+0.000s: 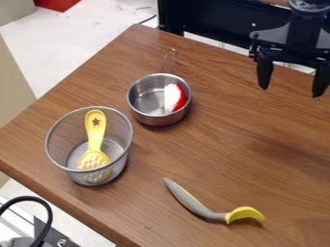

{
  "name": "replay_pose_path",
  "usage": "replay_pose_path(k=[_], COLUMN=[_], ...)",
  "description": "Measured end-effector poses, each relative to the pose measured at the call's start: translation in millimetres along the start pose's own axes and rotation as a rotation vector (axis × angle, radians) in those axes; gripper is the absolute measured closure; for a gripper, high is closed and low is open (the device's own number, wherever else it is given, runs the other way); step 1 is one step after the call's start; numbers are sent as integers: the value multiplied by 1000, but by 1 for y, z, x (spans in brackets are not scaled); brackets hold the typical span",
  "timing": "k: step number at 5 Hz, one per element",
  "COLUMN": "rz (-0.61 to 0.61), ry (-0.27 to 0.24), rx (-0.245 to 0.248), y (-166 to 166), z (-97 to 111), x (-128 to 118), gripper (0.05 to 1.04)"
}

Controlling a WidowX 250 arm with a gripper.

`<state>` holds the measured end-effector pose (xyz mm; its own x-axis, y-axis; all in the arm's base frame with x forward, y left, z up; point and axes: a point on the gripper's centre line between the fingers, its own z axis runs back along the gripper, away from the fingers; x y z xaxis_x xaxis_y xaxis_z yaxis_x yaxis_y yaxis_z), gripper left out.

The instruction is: Moved a yellow spoon to the upper side of the table

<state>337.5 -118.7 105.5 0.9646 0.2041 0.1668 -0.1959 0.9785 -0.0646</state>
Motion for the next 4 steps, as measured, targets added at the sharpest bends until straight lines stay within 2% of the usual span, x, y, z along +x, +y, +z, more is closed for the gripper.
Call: replay_pose_path(k=[1, 2, 3, 4], rz=[-13, -252, -427, -663], ry=[40, 126, 115, 135], rx=[15, -23, -62, -81], y=[2, 7, 17, 20], z=[-11, -15, -18, -11], x=[-6, -13, -26, -37], gripper=[88, 88, 88, 88])
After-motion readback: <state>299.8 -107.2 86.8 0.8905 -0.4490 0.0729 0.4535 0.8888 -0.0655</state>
